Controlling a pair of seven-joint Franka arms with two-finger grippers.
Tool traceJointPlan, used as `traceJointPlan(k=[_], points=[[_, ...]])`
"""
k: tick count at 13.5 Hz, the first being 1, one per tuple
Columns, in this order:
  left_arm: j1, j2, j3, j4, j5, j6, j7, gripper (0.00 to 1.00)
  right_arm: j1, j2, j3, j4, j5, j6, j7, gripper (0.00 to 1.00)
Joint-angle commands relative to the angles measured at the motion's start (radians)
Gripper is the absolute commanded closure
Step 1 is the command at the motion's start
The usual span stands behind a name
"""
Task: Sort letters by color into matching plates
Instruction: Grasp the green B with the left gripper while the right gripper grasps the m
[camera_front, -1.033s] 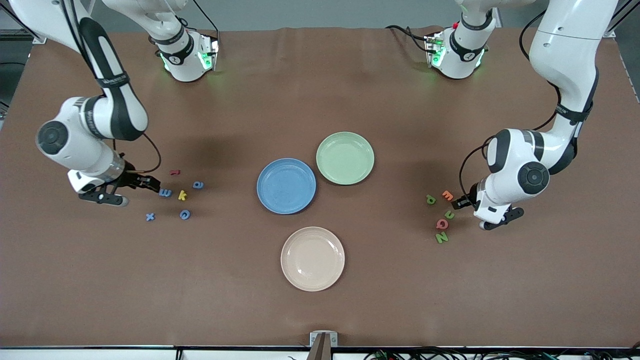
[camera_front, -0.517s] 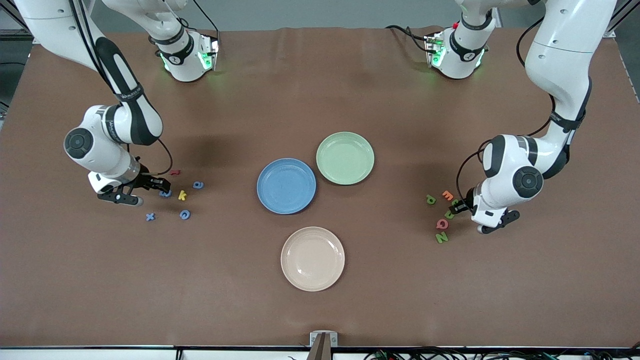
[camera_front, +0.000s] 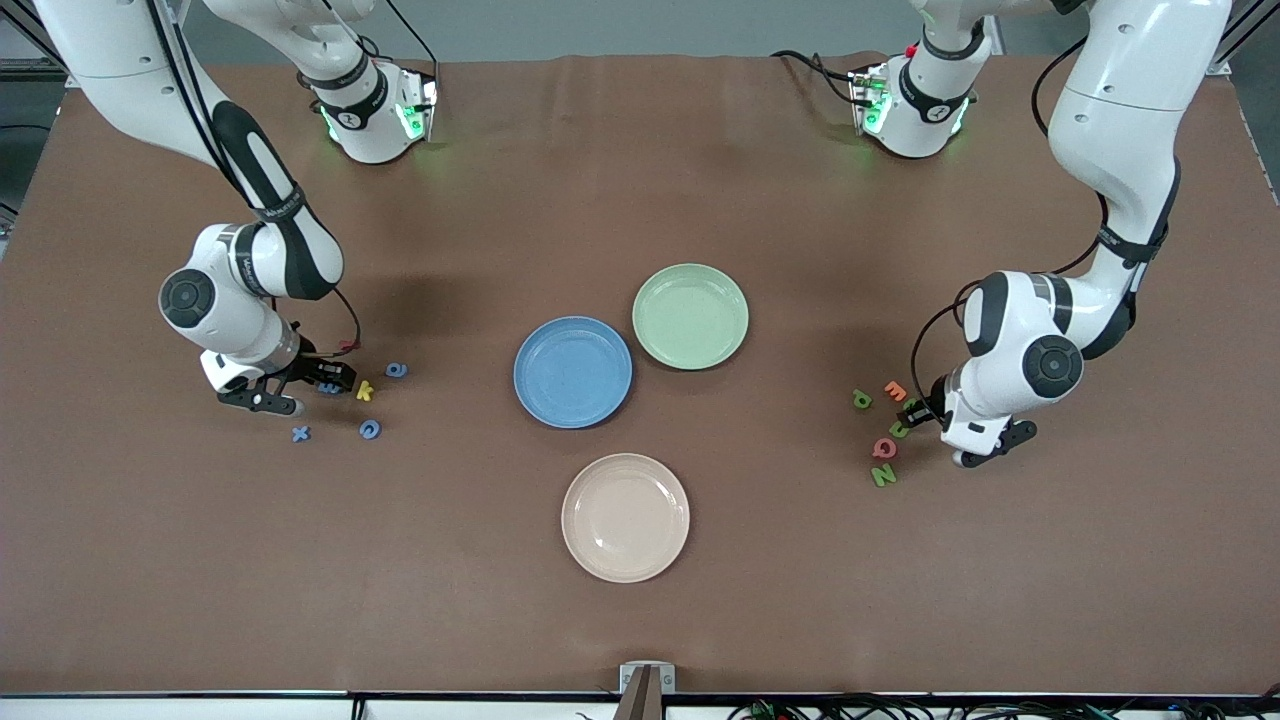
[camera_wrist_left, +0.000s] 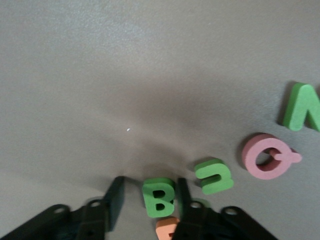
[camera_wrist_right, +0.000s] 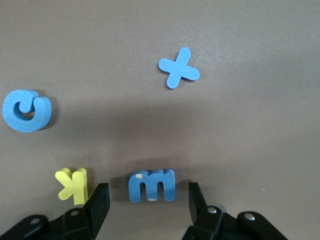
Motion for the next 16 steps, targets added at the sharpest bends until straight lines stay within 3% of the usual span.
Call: traceJointPlan(k=[1, 2, 6, 9, 12, 16], points=[[0.0, 0.015, 0.001, 0.007, -0.001, 0.006, -0.008, 0.92, -0.003, 0.013, -0.002, 0.012, 0.003, 0.007, 0.015, 0.28], [0.0, 0.01, 0.001, 0.005, 0.001, 0.004, -0.002, 1.0, -0.003, 0.018, -0.002, 0.013, 0.003, 0.009, 0.015, 0.29], [-0.007, -0.06, -0.001, 0.014, 0.016, -0.071, 0.024, 1.0, -0.003, 0.026, -0.002, 0.021, 0.003, 0.007, 0.015, 0.38], [-0.01, -0.161, -0.045, 0.043, 0.016, -0.241, 0.018, 1.0, 0.0, 0.027, -0.002, 0.03, 0.003, 0.002, 0.013, 0.46], [-0.009, -0.189, -0.111, 0.129, 0.014, -0.431, -0.004, 1.0, 0.001, 0.032, -0.002, 0.036, 0.003, 0.002, 0.013, 0.47], [-0.013, -0.197, -0.196, 0.136, 0.014, -0.442, -0.066, 1.0, 0.003, 0.032, -0.003, 0.038, 0.003, 0.001, 0.013, 0.76]])
